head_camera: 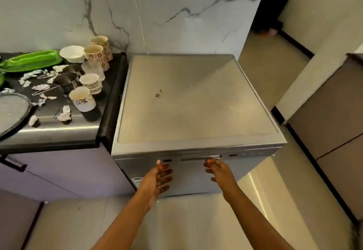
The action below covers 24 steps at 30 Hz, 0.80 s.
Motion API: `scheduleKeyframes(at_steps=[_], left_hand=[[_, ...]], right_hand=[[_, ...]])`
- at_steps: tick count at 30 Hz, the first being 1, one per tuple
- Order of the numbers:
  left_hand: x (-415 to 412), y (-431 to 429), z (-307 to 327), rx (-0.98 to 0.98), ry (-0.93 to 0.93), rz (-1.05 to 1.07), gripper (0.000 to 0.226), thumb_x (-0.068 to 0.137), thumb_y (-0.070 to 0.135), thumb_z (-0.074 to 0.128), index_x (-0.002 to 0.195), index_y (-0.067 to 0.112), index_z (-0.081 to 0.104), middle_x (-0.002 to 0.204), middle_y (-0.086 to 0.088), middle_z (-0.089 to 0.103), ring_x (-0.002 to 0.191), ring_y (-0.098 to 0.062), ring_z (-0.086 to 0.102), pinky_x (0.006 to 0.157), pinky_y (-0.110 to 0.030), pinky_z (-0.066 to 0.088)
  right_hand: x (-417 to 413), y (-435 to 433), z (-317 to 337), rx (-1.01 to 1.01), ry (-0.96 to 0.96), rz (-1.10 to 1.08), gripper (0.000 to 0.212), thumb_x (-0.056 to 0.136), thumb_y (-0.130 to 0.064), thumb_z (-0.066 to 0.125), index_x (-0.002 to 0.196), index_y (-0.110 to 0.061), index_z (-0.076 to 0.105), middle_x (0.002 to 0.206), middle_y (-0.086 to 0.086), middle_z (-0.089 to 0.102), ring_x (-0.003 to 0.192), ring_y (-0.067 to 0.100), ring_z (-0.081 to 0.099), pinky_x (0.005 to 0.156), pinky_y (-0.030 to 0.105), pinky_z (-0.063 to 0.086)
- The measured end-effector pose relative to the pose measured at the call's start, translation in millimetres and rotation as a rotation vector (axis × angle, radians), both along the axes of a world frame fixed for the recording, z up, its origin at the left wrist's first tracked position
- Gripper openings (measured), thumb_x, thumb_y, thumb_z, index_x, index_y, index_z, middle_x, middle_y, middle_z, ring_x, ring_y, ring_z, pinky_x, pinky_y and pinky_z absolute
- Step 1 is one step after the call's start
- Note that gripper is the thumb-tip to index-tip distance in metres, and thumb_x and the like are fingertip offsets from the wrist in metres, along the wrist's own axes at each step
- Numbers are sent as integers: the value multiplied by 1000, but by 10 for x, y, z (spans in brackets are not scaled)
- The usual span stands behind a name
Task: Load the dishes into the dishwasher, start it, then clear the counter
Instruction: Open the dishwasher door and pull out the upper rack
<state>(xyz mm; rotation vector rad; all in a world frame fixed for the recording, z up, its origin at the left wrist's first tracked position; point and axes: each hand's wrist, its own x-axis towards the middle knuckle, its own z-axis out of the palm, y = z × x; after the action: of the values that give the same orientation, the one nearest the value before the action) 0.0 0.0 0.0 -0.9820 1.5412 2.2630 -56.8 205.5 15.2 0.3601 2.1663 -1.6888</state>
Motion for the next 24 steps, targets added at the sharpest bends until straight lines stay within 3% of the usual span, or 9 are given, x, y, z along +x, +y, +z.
scheduleKeyframes(at_steps=[2, 4, 8, 12, 17, 24], left_hand=[[-110, 81, -50, 274, -28, 78, 60, 94, 59, 33, 116, 12, 61, 115, -10, 67, 109, -28, 60, 89, -43, 47], [-215, 162, -88, 437, 4, 176, 72, 90, 68, 28, 118, 9, 58, 118, -12, 65, 112, -28, 58, 94, -45, 43], [-351, 447, -122, 578, 31, 257, 84, 85, 76, 22, 115, 5, 56, 119, -16, 62, 116, -31, 55, 106, -48, 34], [-472, 605, -135, 672, 38, 344, 88, 82, 80, 24, 119, 5, 52, 118, -18, 61, 115, -31, 54, 109, -51, 29], [-475, 679, -196, 707, 92, 397, 88, 82, 79, 27, 124, 5, 52, 121, -19, 61, 115, -32, 56, 105, -49, 32], [-421, 747, -186, 575, 91, 354, 92, 76, 85, 26, 121, 9, 53, 121, -15, 60, 115, -29, 53, 109, -43, 32]], right_hand=[[-100, 52, -67, -238, -237, -95, 32, 98, -37, 42, 106, -13, 61, 106, 8, 66, 99, 23, 61, 84, 37, 47], [-199, 64, -91, -473, -357, -222, 46, 98, -46, 36, 108, -9, 61, 105, 11, 66, 98, 25, 61, 83, 40, 48], [-339, 62, -193, -716, -389, -370, 64, 93, -60, 32, 115, -5, 57, 110, 17, 64, 106, 29, 58, 94, 45, 42], [-445, 135, -248, -890, -398, -538, 70, 92, -64, 27, 124, -6, 51, 114, 18, 60, 105, 30, 58, 99, 47, 41], [-470, 243, -286, -931, -406, -506, 74, 91, -67, 25, 130, -9, 50, 122, 17, 58, 108, 30, 57, 97, 47, 41], [-402, 191, -356, -840, -364, -470, 76, 88, -71, 25, 132, -14, 50, 113, 9, 59, 100, 24, 51, 91, 42, 38]])
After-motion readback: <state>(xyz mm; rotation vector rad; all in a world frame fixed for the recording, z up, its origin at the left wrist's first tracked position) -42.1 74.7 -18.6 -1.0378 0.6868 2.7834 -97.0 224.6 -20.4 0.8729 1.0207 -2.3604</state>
